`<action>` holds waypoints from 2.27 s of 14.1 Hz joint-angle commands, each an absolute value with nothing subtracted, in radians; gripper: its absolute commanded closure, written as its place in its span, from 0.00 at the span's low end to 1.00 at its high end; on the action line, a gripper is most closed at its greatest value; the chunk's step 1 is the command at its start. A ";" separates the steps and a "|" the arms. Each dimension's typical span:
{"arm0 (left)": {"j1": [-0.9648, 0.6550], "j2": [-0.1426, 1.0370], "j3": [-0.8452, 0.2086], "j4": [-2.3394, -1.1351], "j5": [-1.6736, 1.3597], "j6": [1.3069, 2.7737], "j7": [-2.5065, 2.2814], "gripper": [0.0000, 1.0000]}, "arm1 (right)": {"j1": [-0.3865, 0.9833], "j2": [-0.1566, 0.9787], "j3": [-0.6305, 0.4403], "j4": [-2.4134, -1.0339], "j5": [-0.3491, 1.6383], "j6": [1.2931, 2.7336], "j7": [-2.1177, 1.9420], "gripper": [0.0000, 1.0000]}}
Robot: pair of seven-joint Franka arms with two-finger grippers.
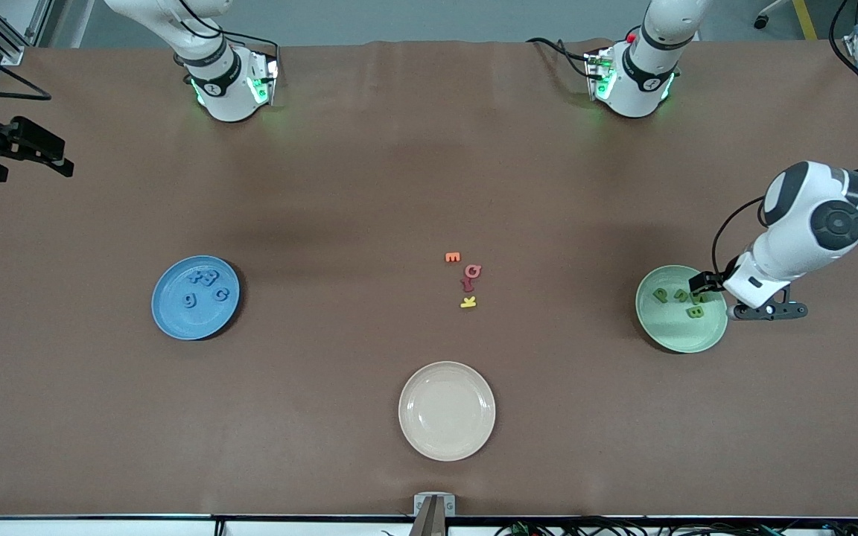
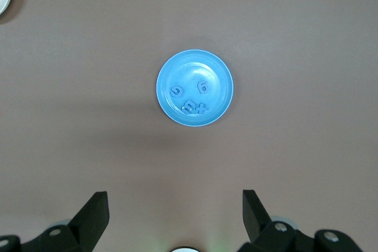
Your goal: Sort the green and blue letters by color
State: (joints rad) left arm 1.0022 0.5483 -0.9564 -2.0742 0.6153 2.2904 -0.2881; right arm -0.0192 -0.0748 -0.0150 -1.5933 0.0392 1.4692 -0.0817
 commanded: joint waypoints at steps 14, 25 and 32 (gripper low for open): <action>0.719 0.083 -0.643 -1.860 0.054 1.895 0.077 0.01 | -0.035 -0.104 0.002 -1.620 0.037 1.465 -0.089 0.00; 0.752 -0.050 -0.609 -1.678 -0.066 1.689 0.081 0.01 | -0.034 -0.104 0.003 -1.617 0.023 1.457 -0.089 0.00; 0.626 -0.058 -0.495 -1.648 -0.086 1.671 0.117 0.01 | -0.034 -0.104 0.003 -1.617 0.023 1.457 -0.089 0.00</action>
